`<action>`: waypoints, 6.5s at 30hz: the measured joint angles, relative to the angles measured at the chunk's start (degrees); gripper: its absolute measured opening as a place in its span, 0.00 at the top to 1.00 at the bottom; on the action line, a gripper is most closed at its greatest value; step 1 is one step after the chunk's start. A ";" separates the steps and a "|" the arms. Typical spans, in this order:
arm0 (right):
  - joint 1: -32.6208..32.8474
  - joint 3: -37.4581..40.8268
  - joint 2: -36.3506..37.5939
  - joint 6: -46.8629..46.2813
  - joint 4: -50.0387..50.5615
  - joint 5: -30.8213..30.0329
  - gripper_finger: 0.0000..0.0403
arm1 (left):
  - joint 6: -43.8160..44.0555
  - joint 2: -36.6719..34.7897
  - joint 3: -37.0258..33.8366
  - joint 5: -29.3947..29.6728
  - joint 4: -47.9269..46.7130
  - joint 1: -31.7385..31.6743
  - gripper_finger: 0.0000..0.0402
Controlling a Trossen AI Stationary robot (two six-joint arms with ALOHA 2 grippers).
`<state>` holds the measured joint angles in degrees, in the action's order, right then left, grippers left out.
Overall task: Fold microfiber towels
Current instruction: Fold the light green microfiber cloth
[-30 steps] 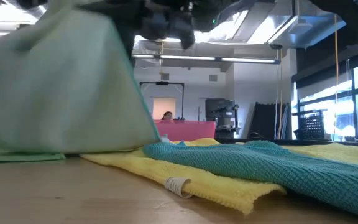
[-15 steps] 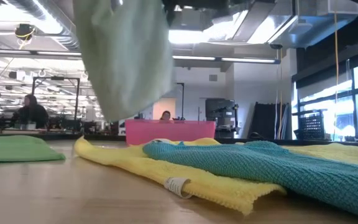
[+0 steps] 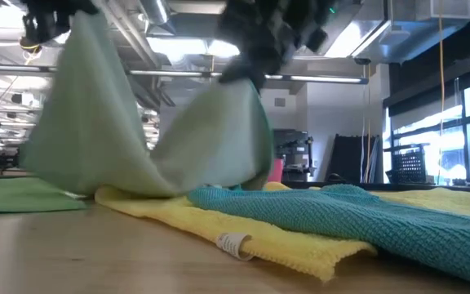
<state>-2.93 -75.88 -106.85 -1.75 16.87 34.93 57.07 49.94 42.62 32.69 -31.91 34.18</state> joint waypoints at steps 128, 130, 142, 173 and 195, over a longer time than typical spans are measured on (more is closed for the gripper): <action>1.87 6.24 -4.27 17.09 11.99 -5.18 0.49 | 23.43 28.97 -3.60 -0.72 16.56 15.83 1.00; 1.98 6.30 -4.30 17.13 13.64 -4.00 0.49 | 23.42 28.97 -3.60 -0.75 16.56 15.84 1.00; 2.02 6.28 -4.07 9.93 18.35 1.75 0.52 | 23.38 28.97 -3.60 -0.77 16.53 15.82 1.00; 2.67 6.19 5.26 -4.11 17.10 14.36 0.97 | 23.73 28.37 8.42 -15.49 1.97 17.72 1.00; -9.98 -30.05 10.77 14.21 30.78 -27.83 0.95 | 20.45 8.08 30.79 8.53 -58.11 8.42 1.00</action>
<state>-12.91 -105.94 -96.08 12.45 47.64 7.10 77.52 58.02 73.41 41.22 -90.02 42.60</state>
